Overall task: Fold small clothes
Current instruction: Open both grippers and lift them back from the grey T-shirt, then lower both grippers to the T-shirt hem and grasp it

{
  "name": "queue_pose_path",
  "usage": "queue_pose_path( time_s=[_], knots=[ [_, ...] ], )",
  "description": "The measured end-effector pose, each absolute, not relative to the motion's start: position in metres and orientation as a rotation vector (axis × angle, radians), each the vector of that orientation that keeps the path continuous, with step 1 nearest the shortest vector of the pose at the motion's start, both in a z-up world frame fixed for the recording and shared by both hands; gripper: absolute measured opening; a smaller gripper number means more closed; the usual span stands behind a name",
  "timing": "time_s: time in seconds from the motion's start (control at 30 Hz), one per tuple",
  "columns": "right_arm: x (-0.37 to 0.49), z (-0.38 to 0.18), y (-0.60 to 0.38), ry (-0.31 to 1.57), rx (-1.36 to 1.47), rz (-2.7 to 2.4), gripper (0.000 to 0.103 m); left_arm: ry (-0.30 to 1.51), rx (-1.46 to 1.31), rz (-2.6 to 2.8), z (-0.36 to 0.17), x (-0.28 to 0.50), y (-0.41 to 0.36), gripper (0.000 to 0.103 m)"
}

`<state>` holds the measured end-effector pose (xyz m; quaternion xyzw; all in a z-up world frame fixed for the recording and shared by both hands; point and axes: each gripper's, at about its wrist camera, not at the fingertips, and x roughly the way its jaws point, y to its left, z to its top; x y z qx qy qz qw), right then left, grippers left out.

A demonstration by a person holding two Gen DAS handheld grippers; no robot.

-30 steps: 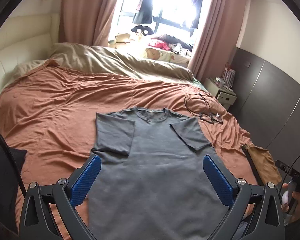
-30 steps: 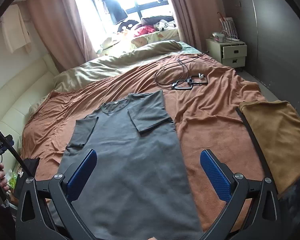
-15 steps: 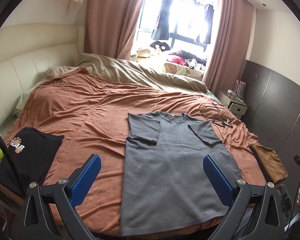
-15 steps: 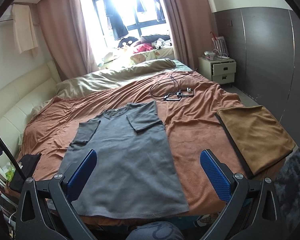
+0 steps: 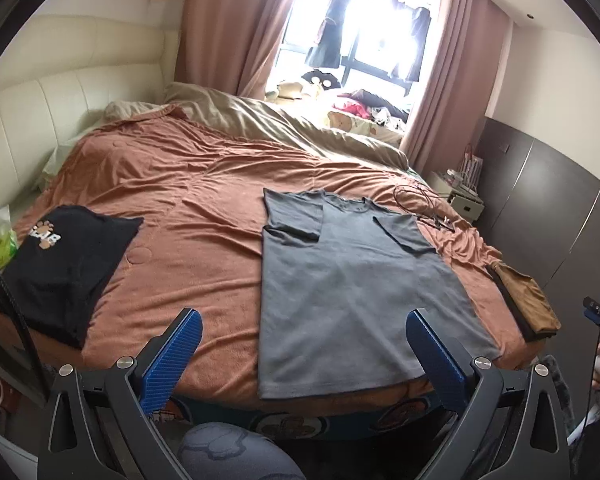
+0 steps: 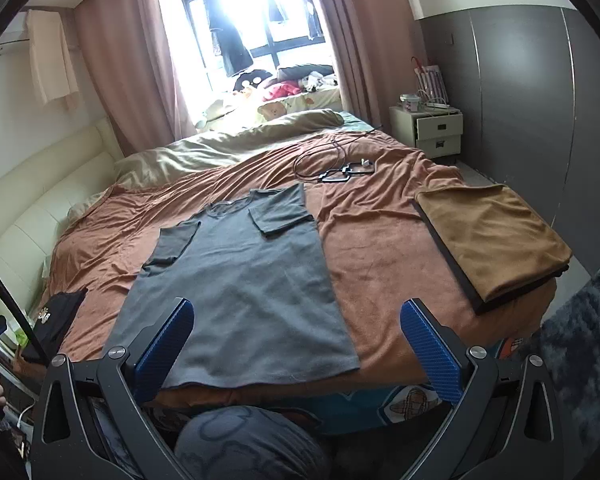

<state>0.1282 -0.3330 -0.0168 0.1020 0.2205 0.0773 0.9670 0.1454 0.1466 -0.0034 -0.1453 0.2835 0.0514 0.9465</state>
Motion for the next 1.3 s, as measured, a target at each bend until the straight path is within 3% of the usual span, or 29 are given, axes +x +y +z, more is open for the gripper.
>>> queue_pose_path(
  time_s=[0.13, 0.27, 0.37, 0.47, 0.73, 1.3],
  knots=[
    [0.126, -0.025, -0.342, 0.459, 0.187, 0.175, 0.103, 0.581, -0.299, 0.118, -0.019, 0.136, 0.153, 0.102],
    [0.126, -0.045, -0.352, 0.49, 0.229, 0.171, 0.103, 0.622, -0.353, 0.107, -0.042, 0.132, 0.162, 0.09],
    [0.13, -0.063, -0.357, 0.514, 0.257, 0.171, 0.103, 0.632, -0.38, 0.118, -0.06, 0.126, 0.166, 0.088],
    [0.139, -0.084, -0.359, 0.56, 0.298, 0.19, 0.092, 0.667, -0.427, 0.108, -0.079, 0.122, 0.168, 0.081],
    [0.172, -0.132, -0.369, 0.608, 0.404, 0.202, 0.077, 0.736, -0.493, 0.092, -0.13, 0.139, 0.178, 0.075],
    [0.256, -0.186, -0.38, 0.65, 0.565, 0.207, 0.068, 0.87, -0.691, 0.056, -0.209, 0.211, 0.191, 0.063]
  ],
)
